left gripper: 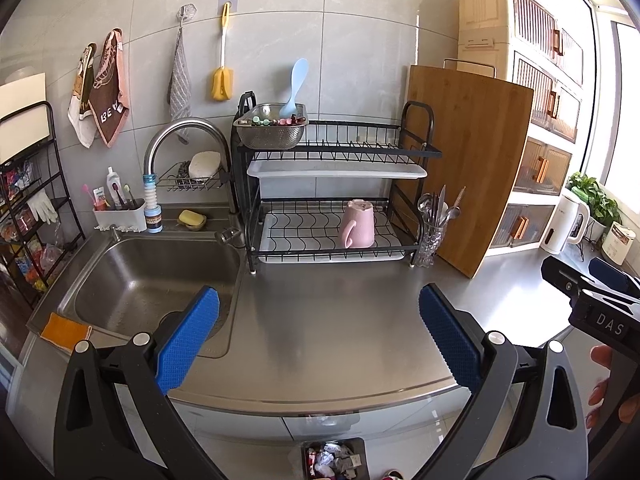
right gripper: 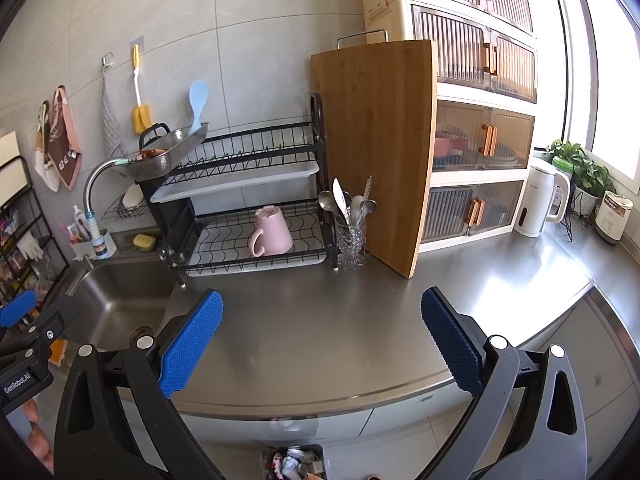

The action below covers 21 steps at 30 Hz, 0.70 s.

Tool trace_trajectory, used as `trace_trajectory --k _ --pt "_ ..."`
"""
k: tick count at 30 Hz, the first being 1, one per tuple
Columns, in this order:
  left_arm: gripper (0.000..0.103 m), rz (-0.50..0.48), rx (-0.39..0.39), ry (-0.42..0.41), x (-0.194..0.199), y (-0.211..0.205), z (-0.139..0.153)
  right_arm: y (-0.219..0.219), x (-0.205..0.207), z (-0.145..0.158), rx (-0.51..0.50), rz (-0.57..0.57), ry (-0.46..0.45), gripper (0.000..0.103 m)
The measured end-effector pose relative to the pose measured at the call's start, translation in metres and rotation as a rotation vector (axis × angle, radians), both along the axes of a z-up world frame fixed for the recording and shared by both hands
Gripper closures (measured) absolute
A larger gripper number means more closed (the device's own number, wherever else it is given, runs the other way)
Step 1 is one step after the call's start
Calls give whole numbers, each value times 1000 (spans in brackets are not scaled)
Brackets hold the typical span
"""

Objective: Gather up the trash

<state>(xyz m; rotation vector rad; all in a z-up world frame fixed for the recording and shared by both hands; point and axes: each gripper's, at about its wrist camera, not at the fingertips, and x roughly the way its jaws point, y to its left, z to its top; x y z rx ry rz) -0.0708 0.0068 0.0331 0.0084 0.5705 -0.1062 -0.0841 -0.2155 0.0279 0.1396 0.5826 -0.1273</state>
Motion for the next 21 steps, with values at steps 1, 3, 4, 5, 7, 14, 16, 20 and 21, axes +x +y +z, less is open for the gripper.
trace_trajectory --k 1,3,4,5,7,14,16,20,21 --pt "8 -2 0 1 0 0 0 0 0 0 1 1 0 3" --pt "8 -3 -1 -1 0 -1 0 1 1 -1 2 3 2 3" --pt "8 -3 -3 -1 0 -1 0 0 1 -1 2 3 3 3" --pt "8 -2 -4 0 -1 -1 0 1 2 -1 2 3 4 3" --pt "8 -1 -2 2 0 -1 0 1 2 -1 1 4 2 3" --pt "8 -1 2 4 0 -1 -1 2 2 -1 2 3 -1 3" --pt "8 -3 5 6 1 -2 -1 2 2 -2 2 3 1 3" --pt "8 -4 6 14 2 -2 -1 2 2 -1 2 1 -4 3" --pt "8 -7 6 13 2 -3 -1 1 1 -1 3 -2 -4 3"
